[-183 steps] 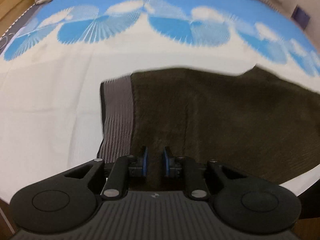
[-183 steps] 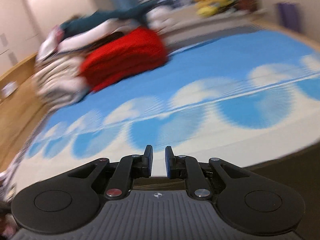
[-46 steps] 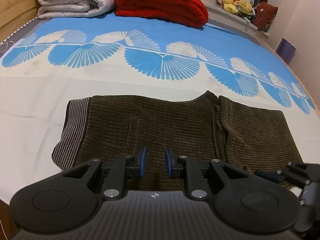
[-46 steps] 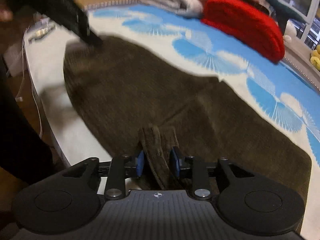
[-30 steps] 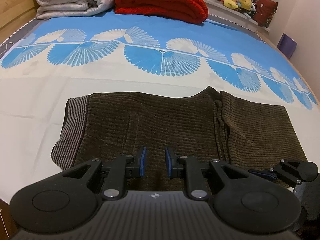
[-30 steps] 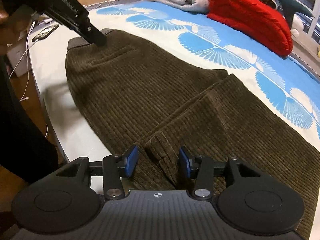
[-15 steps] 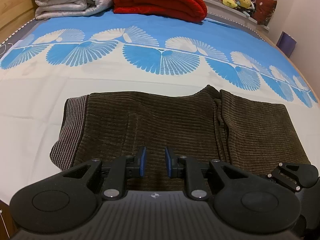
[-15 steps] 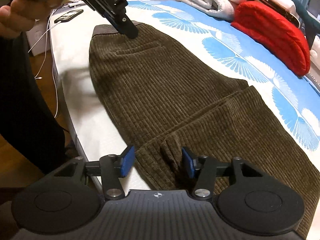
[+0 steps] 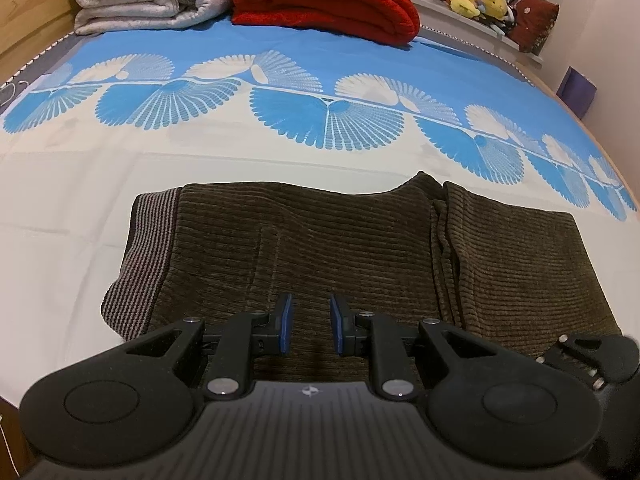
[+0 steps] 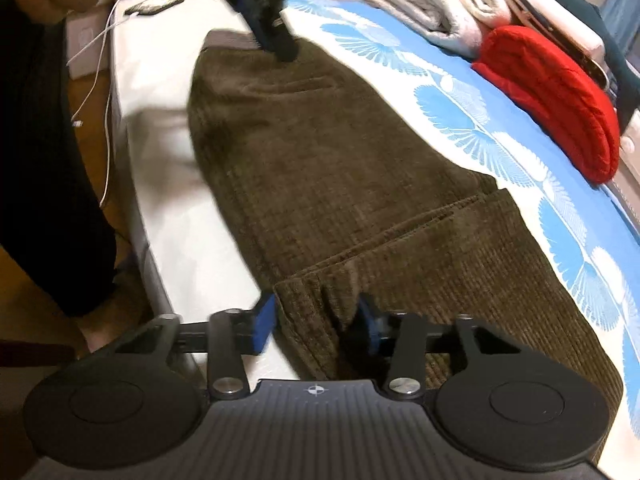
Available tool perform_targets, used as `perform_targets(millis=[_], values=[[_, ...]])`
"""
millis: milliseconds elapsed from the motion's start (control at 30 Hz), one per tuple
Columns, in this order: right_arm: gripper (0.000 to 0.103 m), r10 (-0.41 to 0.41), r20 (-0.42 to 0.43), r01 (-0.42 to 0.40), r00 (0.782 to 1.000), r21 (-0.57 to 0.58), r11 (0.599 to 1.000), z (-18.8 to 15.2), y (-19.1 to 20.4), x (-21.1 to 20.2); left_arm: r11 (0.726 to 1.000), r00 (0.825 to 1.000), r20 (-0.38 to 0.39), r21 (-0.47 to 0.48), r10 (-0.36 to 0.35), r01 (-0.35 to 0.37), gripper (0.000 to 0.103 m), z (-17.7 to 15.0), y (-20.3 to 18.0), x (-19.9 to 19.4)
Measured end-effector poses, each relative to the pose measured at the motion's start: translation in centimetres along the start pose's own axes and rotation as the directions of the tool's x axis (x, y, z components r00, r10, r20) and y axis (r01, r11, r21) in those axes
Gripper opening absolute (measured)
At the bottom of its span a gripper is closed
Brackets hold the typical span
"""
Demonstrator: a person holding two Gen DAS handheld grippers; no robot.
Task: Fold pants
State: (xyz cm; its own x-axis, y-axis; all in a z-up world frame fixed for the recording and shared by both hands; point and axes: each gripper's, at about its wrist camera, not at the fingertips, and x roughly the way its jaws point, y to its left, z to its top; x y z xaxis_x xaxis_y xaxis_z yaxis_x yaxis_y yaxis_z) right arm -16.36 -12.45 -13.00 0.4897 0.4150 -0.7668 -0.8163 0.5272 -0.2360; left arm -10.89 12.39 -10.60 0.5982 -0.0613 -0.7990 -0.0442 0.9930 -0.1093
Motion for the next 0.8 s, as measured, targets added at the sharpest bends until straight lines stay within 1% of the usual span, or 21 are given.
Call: perform_targets(millis=[33, 67, 100, 133, 167, 200, 233, 267, 300, 333, 400, 433, 467, 500, 533, 567, 600, 633, 700, 733, 800], values=[[0.029, 0.013, 0.017, -0.014, 1.0, 0.04, 0.999, 0.2, -0.8, -0.4, 1.0, 1.0, 0.002, -0.003, -0.001, 0.001, 0.022, 0.0, 0.0, 0.0], [0.028, 0.015, 0.045, -0.02, 0.999, 0.099, 0.995, 0.4, -2.0, -1.1, 1.0, 1.0, 0.004, -0.006, -0.002, 0.002, 0.022, 0.1, 0.1, 0.0], [0.027, -0.007, 0.083, -0.007, 0.997, 0.169, 0.986, 0.7, -3.3, -1.9, 1.0, 1.0, 0.006, -0.009, -0.003, 0.003, 0.022, 0.1, 0.1, -0.1], [0.027, -0.063, 0.139, 0.022, 0.988, 0.278, 0.96, 1.1, -5.4, -3.3, 1.0, 1.0, 0.007, -0.012, -0.005, 0.005, 0.022, 0.1, 0.2, -0.1], [0.026, -0.106, 0.198, 0.024, 0.974, 0.381, 0.924, 1.2, -7.3, -4.8, 1.0, 1.0, 0.008, -0.014, -0.005, 0.005, 0.022, 0.2, 0.2, -0.1], [0.026, -0.151, 0.268, 0.007, 0.951, 0.471, 0.882, 1.1, -9.0, -6.5, 1.0, 1.0, 0.009, -0.012, -0.005, 0.005, 0.022, 0.2, 0.3, -0.1], [0.026, -0.205, 0.334, -0.004, 0.92, 0.531, 0.847, 1.0, -10.1, -8.2, 1.0, 1.0, 0.01, -0.012, -0.004, 0.004, 0.022, 0.2, 0.3, -0.1], [0.026, -0.244, 0.382, -0.002, 0.891, 0.542, 0.841, 1.2, -10.4, -9.6, 1.0, 1.0, 0.009, -0.013, -0.002, 0.002, 0.022, 0.3, 0.4, -0.1], [0.026, -0.246, 0.41, -0.002, 0.878, 0.518, 0.855, 1.5, -10.0, -10.2, 1.0, 1.0, 0.008, -0.015, -0.001, 0.001, 0.022, 0.3, 0.4, 0.0], [0.027, -0.222, 0.428, -0.013, 0.876, 0.481, 0.877, 1.7, -9.3, -10.3, 1.0, 1.0, 0.006, -0.02, 0.003, -0.003, 0.022, 0.3, 0.5, 0.0], [0.027, -0.137, 0.418, -0.048, 0.898, 0.403, 0.914, 1.9, -7.3, -9.1, 1.0, 1.0, 0.004, -0.028, 0.005, -0.005, 0.022, 0.3, 0.5, 0.1], [0.028, -0.092, 0.384, -0.057, 0.919, 0.359, 0.932, 2.0, -6.1, -7.8, 1.0, 1.0, 0.004, -0.029, 0.004, -0.004, 0.022, 0.3, 0.4, 0.1], [0.029, -0.028, 0.306, -0.074, 0.952, 0.316, 0.946, 2.1, -5.0, -5.7, 1.0, 1.0, 0.004, -0.028, 0.005, -0.004, 0.022, 0.3, 0.4, 0.0], [0.029, 0.013, 0.217, -0.077, 0.976, 0.287, 0.955, 2.0, -4.1, -3.7, 1.0, 1.0, 0.004, -0.026, 0.005, -0.005, 0.022, 0.3, 0.3, 0.0], [0.029, 0.012, 0.142, -0.049, 0.99, 0.256, 0.966, 1.6, -3.3, -2.1, 1.0, 1.0, 0.004, -0.026, 0.004, -0.004, 0.022, 0.3, 0.2, -0.1], [0.03, 0.001, 0.068, -0.016, 0.998, 0.219, 0.976, 1.1, -2.6, -0.7, 1.0, 1.0, 0.004, -0.028, 0.003, -0.003, 0.022, 0.2, 0.3, -0.1], [0.031, 0.041, 0.044, -0.049, 0.998, 0.215, 0.975, 0.8, -2.6, -0.3, 1.0, 1.0, 0.005, -0.03, 0.002, -0.002, 0.022, 0.2, 0.4, -0.2], [0.031, 0.058, 0.05, -0.068, 0.997, 0.228, 0.971, 0.8, -2.8, -0.7, 1.0, 1.0, 0.005, -0.031, 0.001, -0.001, 0.022, 0.2, 0.5, -0.2], [0.031, 0.037, 0.121, -0.069, 0.992, 0.272, 0.96, 1.0, -4.0, -2.9, 0.999, 1.0, 0.005, -0.034, 0.0, 0.001, 0.022, 0.3, 0.7, -0.2], [0.031, 0.036, 0.176, -0.092, 0.984, 0.321, 0.942, 0.8, -5.1, -4.5, 0.999, 1.0, 0.003, -0.036, -0.002, 0.002, 0.022, 0.3, 0.7, -0.1], [0.031, -0.007, 0.224, -0.092, 0.975, 0.427, 0.9, -0.1, -7.6, -6.5, 0.999, 1.0, -0.004, -0.035, -0.015, 0.015, 0.022, 0.4, 0.4, 0.2]])
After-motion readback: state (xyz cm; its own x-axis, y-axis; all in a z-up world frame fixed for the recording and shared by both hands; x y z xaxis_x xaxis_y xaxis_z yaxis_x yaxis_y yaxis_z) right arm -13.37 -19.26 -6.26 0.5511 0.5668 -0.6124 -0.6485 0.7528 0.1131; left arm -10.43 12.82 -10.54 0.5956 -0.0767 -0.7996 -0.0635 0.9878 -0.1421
